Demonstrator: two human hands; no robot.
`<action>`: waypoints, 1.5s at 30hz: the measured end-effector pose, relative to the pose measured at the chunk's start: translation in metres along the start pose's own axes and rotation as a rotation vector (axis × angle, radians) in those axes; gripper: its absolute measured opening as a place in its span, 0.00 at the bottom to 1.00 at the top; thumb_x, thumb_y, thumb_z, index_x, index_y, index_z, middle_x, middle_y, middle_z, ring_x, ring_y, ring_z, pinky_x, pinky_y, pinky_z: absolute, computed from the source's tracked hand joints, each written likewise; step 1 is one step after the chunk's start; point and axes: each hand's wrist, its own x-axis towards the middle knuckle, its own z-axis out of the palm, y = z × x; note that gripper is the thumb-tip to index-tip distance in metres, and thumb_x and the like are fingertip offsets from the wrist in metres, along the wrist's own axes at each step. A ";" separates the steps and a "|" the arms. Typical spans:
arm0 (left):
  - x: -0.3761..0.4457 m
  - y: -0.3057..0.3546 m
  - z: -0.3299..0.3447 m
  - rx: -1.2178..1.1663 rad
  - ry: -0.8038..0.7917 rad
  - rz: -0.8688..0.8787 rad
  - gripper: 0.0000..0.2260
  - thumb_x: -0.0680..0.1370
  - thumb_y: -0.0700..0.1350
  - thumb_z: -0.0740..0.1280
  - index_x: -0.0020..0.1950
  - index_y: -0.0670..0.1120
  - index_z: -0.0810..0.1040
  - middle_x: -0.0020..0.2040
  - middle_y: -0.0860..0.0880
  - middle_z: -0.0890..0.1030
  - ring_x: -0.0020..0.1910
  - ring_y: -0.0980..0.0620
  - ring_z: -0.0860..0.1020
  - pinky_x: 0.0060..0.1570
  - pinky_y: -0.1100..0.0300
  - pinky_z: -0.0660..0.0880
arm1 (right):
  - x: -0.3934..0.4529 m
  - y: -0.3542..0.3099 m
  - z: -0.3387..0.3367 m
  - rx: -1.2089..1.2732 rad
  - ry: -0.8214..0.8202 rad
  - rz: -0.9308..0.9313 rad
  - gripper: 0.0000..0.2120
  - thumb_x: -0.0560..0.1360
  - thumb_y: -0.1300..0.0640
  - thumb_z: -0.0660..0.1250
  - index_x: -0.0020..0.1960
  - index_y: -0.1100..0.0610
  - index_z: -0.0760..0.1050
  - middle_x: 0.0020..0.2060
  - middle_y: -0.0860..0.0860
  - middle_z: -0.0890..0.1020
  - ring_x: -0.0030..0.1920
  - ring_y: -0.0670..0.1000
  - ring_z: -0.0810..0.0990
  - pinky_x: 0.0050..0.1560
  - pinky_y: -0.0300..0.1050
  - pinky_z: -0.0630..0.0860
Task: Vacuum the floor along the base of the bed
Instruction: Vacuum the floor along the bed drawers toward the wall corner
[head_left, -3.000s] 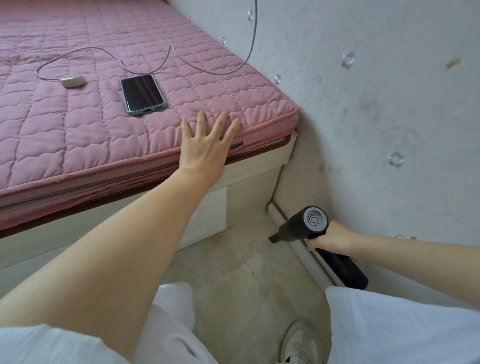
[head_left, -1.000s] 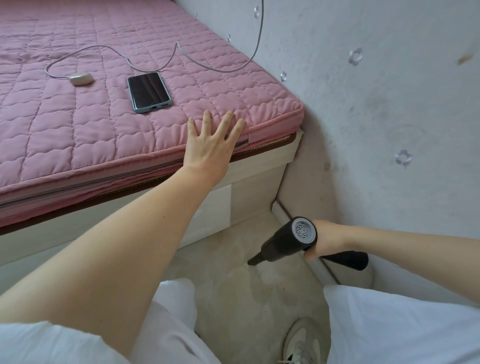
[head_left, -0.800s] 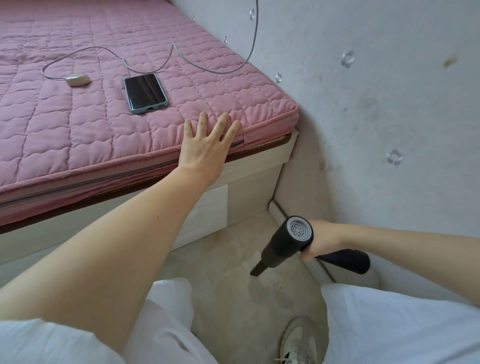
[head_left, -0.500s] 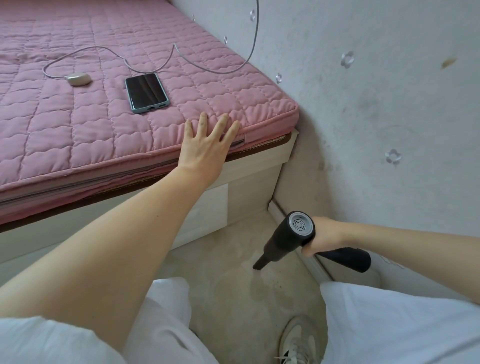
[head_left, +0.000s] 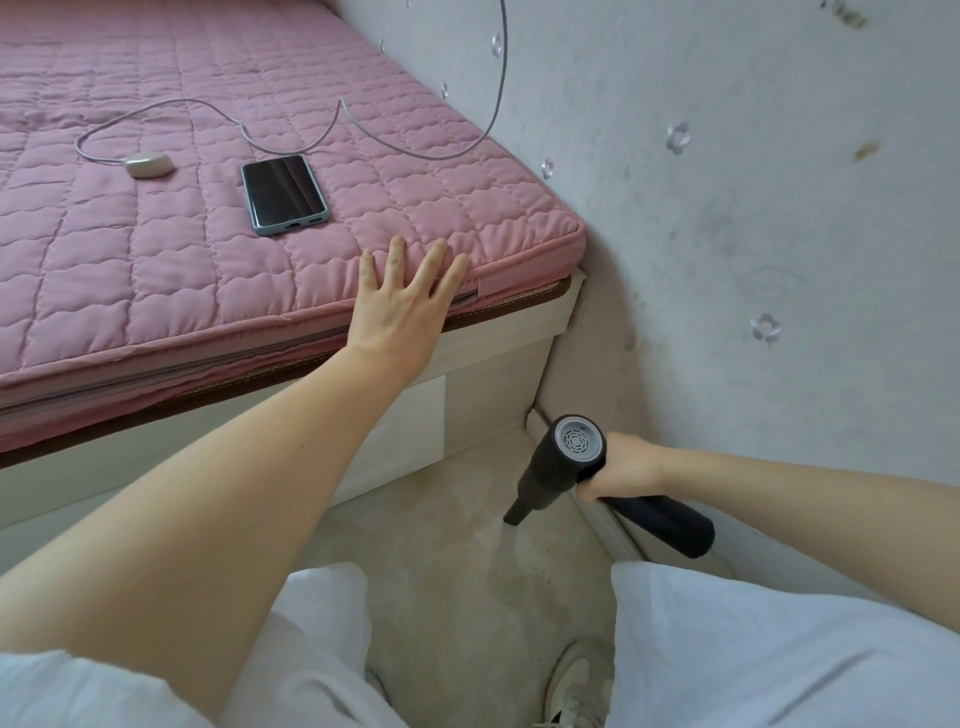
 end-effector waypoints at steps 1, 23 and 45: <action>0.001 0.000 0.001 -0.005 0.001 -0.001 0.36 0.79 0.43 0.61 0.79 0.51 0.40 0.80 0.48 0.46 0.77 0.33 0.48 0.73 0.34 0.52 | 0.001 0.000 0.000 0.032 0.007 0.003 0.13 0.59 0.54 0.71 0.43 0.53 0.77 0.38 0.50 0.80 0.45 0.51 0.79 0.44 0.44 0.76; -0.003 0.013 0.000 -0.033 -0.015 -0.063 0.37 0.78 0.42 0.61 0.79 0.49 0.41 0.80 0.46 0.44 0.77 0.32 0.45 0.73 0.33 0.47 | -0.018 0.058 0.042 0.267 0.405 0.089 0.08 0.64 0.52 0.72 0.36 0.56 0.77 0.32 0.52 0.81 0.36 0.51 0.79 0.37 0.43 0.74; 0.031 0.065 0.013 -0.067 0.033 -0.206 0.34 0.78 0.45 0.62 0.79 0.44 0.47 0.78 0.37 0.50 0.76 0.29 0.48 0.71 0.29 0.46 | -0.044 0.077 0.067 0.371 0.519 0.013 0.14 0.63 0.49 0.72 0.33 0.59 0.74 0.24 0.51 0.77 0.29 0.48 0.76 0.32 0.43 0.73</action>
